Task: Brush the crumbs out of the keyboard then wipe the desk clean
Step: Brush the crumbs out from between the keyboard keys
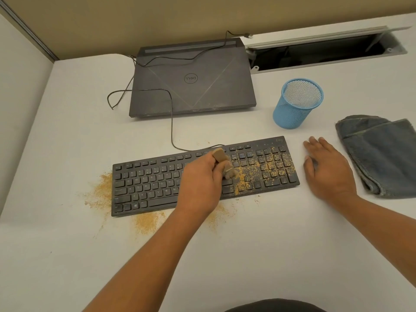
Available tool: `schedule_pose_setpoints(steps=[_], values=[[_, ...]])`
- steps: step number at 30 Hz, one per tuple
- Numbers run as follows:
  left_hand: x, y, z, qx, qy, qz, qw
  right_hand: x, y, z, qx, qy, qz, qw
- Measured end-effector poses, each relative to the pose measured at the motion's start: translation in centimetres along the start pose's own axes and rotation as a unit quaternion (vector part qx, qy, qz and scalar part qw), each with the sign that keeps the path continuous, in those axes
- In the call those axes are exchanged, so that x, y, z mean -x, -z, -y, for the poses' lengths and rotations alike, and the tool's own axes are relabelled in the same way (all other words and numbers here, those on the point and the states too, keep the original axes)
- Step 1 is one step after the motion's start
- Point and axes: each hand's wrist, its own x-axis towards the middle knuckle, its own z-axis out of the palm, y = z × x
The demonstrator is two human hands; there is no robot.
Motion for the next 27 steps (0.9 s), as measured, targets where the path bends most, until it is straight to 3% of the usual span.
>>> schedule_pose_setpoints(steps=[3,8,12,19,24,27], values=[[0.2,0.7,0.8,0.005,0.013,-0.021,1.0,0.0,0.0,0.0,0.0,-0.001,0.001,1.0],[0.7,0.3,0.3,0.013,0.006,0.008,1.0,0.0,-0.1,-0.1,0.007,0.003,0.003,1.0],[2.0,1.8,1.4,-0.004,-0.012,-0.037,0.999,-0.1,-0.2,-0.2,0.006,0.002,0.002,1.0],[2.7,-1.2,0.5,0.001,-0.028,0.008,1.0,-0.1,-0.1,-0.2,0.01,-0.005,0.01,1.0],[2.9,1.3,1.3,0.019,-0.023,-0.054,0.998,-0.1,-0.2,-0.2,0.01,-0.003,0.011,1.0],[3.0,0.8,1.8,0.012,-0.01,-0.033,0.999,-0.1,-0.2,-0.3,0.011,-0.002,0.012,1.0]])
